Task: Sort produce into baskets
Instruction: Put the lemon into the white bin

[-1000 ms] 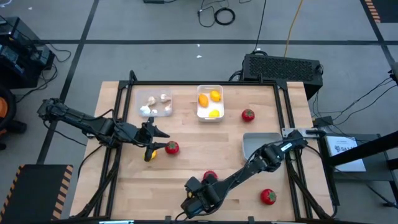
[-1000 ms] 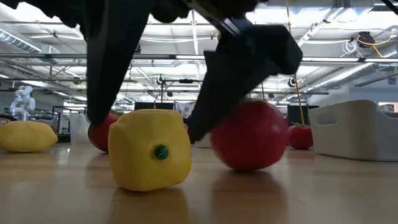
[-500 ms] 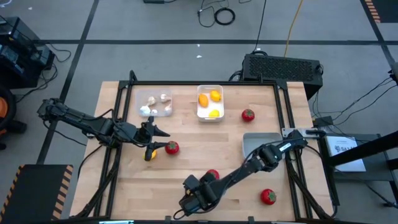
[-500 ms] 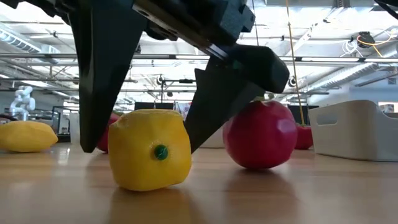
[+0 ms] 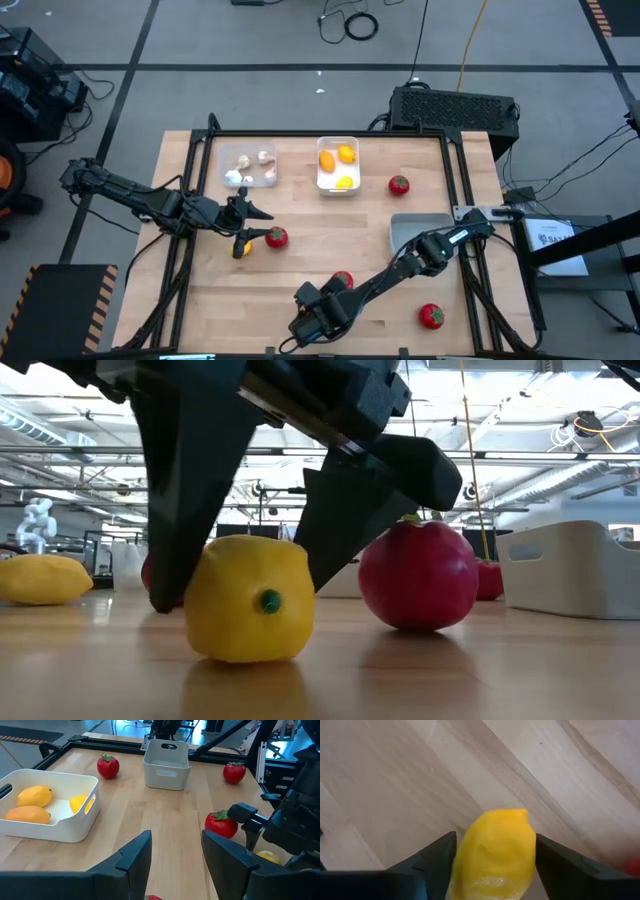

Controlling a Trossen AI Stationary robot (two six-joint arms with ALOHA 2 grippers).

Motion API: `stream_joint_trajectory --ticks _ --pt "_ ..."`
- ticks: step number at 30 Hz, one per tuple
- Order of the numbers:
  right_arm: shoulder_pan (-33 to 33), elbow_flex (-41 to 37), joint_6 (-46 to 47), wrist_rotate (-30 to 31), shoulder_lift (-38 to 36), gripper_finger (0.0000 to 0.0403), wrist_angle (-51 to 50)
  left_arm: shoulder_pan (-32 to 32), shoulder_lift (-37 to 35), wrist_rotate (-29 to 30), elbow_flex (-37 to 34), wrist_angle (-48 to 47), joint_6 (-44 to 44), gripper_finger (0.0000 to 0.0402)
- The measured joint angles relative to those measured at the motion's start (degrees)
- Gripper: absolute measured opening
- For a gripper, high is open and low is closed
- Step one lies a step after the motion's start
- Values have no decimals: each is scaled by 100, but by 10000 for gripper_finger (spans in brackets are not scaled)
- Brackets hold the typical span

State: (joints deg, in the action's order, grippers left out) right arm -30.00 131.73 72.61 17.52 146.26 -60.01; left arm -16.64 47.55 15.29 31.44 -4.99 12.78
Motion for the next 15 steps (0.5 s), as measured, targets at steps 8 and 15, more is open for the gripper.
stream_joint_trajectory --ticks 8,15 --pt "96 0 -481 -395 -56 192 36 0 0 0 0 0 -2 180" --pt "367 -1 -1437 -211 -576 196 -53 0 0 0 0 -57 -7 180"
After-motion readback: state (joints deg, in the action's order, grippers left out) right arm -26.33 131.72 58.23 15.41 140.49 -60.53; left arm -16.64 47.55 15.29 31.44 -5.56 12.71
